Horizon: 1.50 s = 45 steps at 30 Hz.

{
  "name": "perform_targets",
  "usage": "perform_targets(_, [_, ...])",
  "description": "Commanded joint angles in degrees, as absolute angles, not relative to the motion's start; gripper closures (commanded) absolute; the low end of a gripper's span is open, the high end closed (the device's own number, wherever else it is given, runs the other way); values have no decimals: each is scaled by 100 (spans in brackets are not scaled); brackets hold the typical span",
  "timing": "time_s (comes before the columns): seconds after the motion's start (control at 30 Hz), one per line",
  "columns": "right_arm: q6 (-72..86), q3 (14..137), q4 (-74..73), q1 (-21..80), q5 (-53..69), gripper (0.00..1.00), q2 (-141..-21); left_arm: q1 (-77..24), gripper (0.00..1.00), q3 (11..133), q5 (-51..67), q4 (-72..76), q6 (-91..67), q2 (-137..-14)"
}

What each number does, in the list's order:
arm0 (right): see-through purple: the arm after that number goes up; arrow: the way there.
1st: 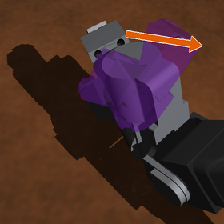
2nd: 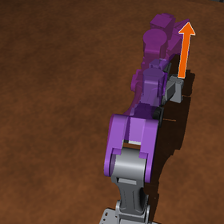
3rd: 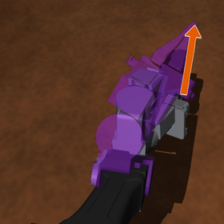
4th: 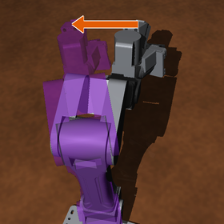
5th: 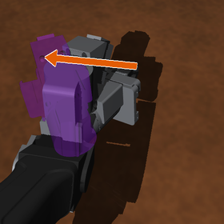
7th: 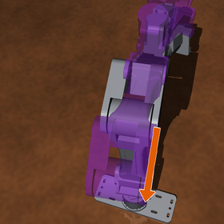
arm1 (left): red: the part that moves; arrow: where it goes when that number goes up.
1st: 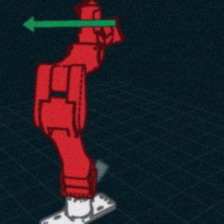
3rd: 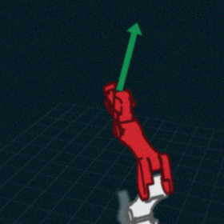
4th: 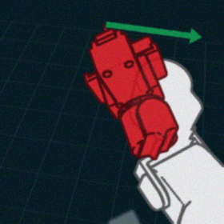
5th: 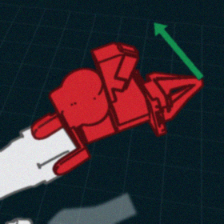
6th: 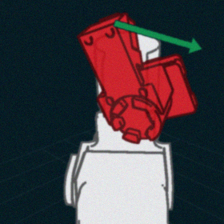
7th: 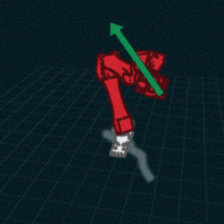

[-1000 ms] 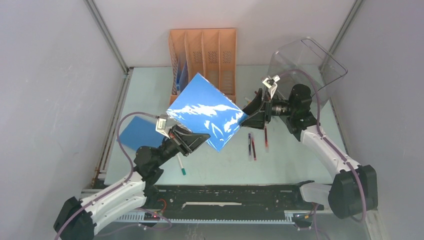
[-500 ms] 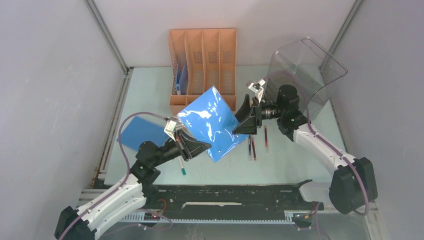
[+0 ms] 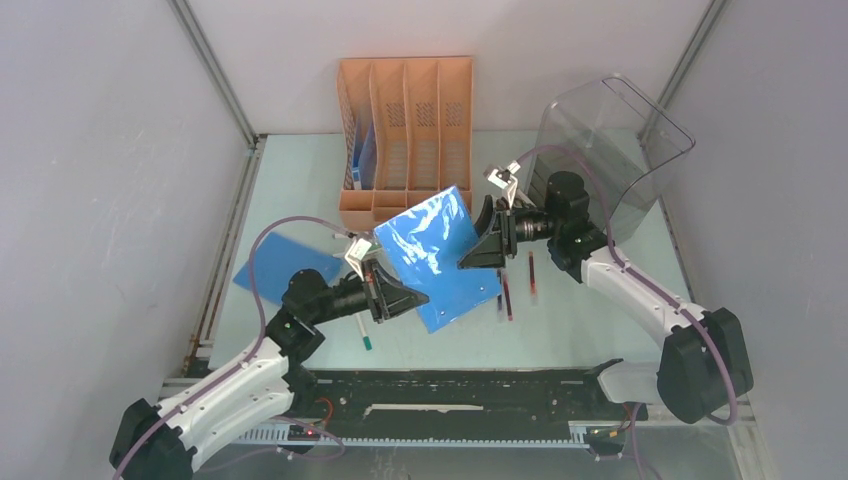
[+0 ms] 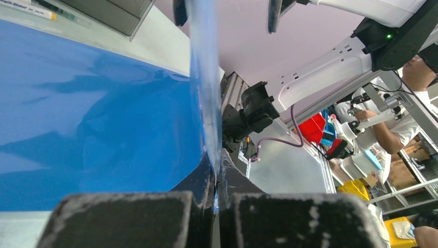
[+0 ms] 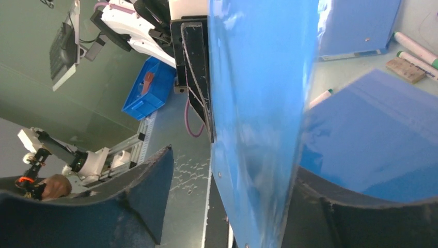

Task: Organize the desk
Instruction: Pick up the folder from the corner of the board.

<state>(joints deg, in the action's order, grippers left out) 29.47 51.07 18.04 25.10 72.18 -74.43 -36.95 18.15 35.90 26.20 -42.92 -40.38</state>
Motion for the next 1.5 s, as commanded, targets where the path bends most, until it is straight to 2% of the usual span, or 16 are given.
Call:
perform_targets(0.0, [3163,5335,1982,2526,7066,41,-7421,-3651,100,2082,3693,2709,-4120,-4088])
perform_targets(0.1, [3240,5334,2035,2521,7002,77,-7394,-3655,100,2097,3595,2719,-4167,-4100])
perform_targets(0.2, [3317,5330,2109,2491,7011,100,-7355,-3655,100,2088,3511,2764,-4233,-4092])
perform_targets(0.33, [3384,5335,2136,2410,7033,100,-7226,-3646,98,2037,3245,2767,-4312,-3944])
perform_targets(0.43, [3469,5333,2185,2277,7031,100,-7095,-3609,76,1948,2830,2684,-4470,-3685])
perform_targets(0.63, [4024,5183,2738,1888,7049,100,-6798,-3590,17,1505,2028,2681,-4787,-2581])
perform_targets(0.73, [4199,5171,2863,1681,7049,100,-6652,-3595,1,1092,1686,2900,-5030,-2034])
perform_targets(0.87, [4540,5100,3175,1442,7024,100,-6471,-3599,0,204,1468,4160,-5703,-1799])
perform_targets(1.07, [4911,4990,3457,1126,6900,100,-6305,-3838,0,-571,905,5827,-6288,-2450])
perform_targets(1.2, [5075,4940,3577,1014,6837,100,-6261,-4425,0,-442,272,6346,-5828,-3030])
perform_targets(1.47, [5174,4895,3634,958,6787,100,-6248,-4905,0,-44,14,7233,-5640,-4503])
